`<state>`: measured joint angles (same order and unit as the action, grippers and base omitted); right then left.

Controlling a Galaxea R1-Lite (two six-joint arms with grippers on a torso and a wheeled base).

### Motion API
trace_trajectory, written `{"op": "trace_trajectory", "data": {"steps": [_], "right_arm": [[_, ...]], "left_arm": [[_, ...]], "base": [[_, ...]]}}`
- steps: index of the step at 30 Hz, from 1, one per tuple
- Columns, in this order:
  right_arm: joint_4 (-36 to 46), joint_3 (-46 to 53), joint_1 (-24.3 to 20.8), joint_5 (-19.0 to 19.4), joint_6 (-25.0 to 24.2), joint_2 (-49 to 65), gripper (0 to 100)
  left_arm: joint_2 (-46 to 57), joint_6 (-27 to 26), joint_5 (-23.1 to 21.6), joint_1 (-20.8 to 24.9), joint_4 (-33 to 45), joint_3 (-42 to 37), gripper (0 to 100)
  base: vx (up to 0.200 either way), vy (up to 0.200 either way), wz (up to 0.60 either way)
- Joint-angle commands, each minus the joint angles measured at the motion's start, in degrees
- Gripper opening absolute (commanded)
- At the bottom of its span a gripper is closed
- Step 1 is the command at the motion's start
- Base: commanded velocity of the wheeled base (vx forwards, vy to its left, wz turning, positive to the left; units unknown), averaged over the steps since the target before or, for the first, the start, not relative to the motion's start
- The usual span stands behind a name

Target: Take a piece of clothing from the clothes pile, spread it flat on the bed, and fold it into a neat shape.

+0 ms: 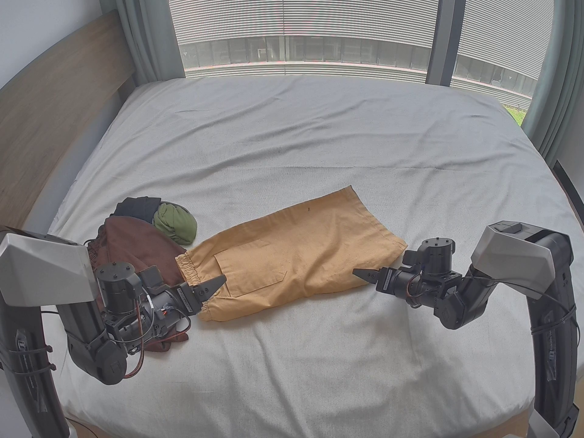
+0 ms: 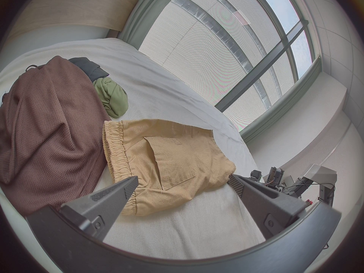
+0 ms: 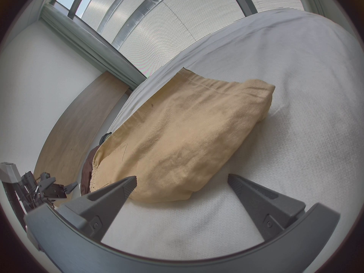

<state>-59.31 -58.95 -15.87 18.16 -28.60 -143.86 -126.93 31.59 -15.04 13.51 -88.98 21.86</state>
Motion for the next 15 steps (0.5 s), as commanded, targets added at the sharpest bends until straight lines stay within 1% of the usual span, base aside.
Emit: {"op": "trace_trajectory", "data": {"steps": [1, 4, 8, 11, 12, 15], "right_arm": [[0.2, -1.3, -1.6, 0.1, -2.3, -1.9, 100], [0.0, -2.8, -2.8, -0.1, -3.6, -4.1, 100], [-1.2, -5.6, -2.8, -0.2, -4.1, -6.3, 100], [-1.4, -7.4, -2.9, -0.2, -6.2, -7.5, 100], [-1.9, -8.5, -3.0, -0.3, -8.1, -8.4, 100], [-3.6, -10.2, -3.4, -0.3, -9.5, -9.4, 100]], "left_arm": [[-0.6, -0.6, 0.1, 0.0, -0.1, 0.1, 100], [-1.0, -1.4, 0.1, -0.1, -0.1, 0.0, 100], [-0.9, -1.6, 0.1, -0.3, -0.1, 0.0, 100], [-1.0, -1.9, 0.2, -0.4, -0.1, 0.0, 100], [-1.0, -1.9, 0.2, -0.4, -0.1, 0.0, 100], [-1.0, -1.9, 0.2, -0.4, -0.1, 0.0, 100]], "base": [[0.000, 0.000, 0.00], [0.000, 0.000, 0.00], [0.000, 0.000, 0.00], [0.000, 0.000, 0.00], [0.000, 0.000, 0.00], [0.000, 0.000, 0.00]]}}
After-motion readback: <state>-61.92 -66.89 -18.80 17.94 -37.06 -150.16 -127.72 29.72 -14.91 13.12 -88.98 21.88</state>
